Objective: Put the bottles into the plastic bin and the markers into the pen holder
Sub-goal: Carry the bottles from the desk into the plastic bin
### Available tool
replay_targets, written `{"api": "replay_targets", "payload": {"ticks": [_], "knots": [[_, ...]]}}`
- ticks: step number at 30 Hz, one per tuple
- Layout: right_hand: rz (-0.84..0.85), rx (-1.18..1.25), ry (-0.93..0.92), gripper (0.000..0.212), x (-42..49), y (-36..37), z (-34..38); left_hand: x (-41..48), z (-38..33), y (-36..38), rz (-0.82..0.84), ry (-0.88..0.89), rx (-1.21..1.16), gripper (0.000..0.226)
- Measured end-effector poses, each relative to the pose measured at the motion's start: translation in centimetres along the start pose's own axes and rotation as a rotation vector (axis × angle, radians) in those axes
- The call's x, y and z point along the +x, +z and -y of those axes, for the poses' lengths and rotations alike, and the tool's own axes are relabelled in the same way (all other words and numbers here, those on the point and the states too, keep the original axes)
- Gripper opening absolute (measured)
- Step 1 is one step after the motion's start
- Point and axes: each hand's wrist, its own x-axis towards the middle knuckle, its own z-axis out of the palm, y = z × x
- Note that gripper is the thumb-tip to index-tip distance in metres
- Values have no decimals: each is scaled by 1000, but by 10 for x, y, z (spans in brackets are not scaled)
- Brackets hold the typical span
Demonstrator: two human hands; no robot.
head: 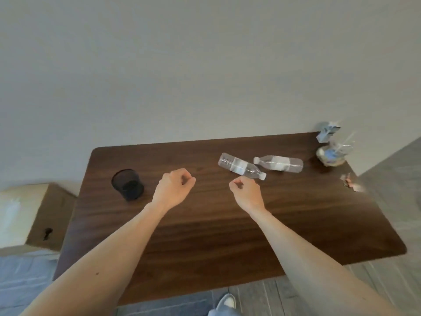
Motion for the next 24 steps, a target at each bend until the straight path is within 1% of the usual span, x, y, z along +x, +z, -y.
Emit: {"api": "replay_targets", "payload": {"ticks": [3,5,8,10,12,14,16,20,24], "knots": [[-77,36,95,17,20,-50,-45,29,-48,34,49,60,76,21],[-105,31,122,18,28,-66,-66,44,-66,47,78,92,129,25],[-115,11,151,19,38,-84,-89,70,-90,67,124,175,272,36],[-125,13,173,17,46,-91,-101,90,-101,81,156,215,365,50],[-130,-5,204,18,53,-97,-109,113,-107,96,187,224,445,66],[-137,-24,233,19,62,-103,-116,141,-110,112,249,262,515,76],[-146,-36,256,20,73,-109,-124,170,-113,129,302,306,592,83],[-120,-96,279,18,100,-121,-132,210,-113,160,381,321,712,96],[-90,-167,250,16,127,-125,-139,233,-108,184,464,325,787,102]]}}
